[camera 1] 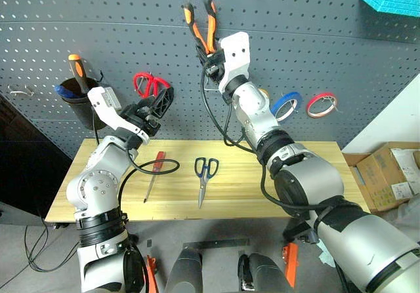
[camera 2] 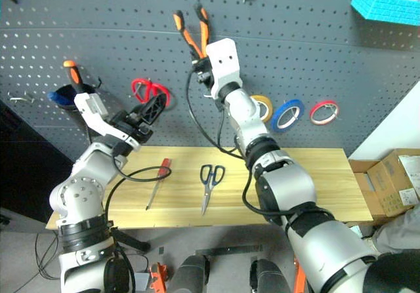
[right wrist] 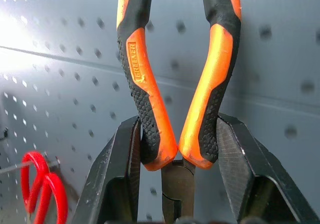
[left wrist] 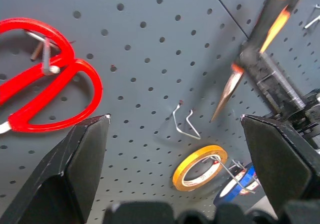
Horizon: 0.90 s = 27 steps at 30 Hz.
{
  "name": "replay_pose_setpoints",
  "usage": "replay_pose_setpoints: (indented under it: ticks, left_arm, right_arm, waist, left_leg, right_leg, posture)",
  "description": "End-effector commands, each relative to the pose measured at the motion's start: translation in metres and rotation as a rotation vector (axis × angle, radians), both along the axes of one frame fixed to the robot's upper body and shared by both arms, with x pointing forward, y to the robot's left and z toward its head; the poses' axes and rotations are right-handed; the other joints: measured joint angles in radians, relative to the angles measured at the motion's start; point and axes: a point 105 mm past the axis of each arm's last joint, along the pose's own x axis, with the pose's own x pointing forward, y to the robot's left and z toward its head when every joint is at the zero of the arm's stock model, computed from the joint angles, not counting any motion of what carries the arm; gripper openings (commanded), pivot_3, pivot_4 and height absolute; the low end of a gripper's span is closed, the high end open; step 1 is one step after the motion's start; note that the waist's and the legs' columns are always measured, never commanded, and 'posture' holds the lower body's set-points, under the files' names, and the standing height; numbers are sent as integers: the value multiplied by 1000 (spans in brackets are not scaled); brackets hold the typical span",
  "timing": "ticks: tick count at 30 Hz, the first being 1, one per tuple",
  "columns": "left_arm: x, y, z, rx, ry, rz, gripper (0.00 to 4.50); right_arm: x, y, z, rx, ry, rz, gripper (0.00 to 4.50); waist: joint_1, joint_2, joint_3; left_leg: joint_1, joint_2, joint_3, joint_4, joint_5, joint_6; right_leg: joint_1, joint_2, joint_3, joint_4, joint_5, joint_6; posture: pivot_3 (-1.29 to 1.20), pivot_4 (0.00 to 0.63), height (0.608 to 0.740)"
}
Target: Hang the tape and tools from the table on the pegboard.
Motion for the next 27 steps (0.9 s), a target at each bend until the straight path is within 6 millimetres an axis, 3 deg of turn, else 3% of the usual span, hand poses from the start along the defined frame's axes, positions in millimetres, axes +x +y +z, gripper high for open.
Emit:
replay_pose_setpoints:
  ticks: [1,9,27]
  left_arm:
    - [-2,-4,12,8,-45,-16,4500]
    - [-7,-1,10,24,-33,-11,4500]
    - [-40,10,-1,18,48,46,4500]
  right_arm:
    - [-8,-1,31,38,-113,-11,1757]
    - [-2,-4,20,34,-70,-53,1757]
    - [7,-12,15,64,6,-84,1757]
  waist:
    - [0,0,0]
    - [1,0,0]
    - [16,6,10]
  left_leg:
    - [0,0,0,0,0,0]
    - [1,0,0,0,1,0]
    - [3,1,-1,-1,1,1]
  right_leg:
    - [0,0,0,0,0,0]
    - [0,0,0,1,0,0]
    - [1,0,0,1,-3,-4]
  posture:
    - [306,53,740]
    - [337,65,740]
    - [425,191,740]
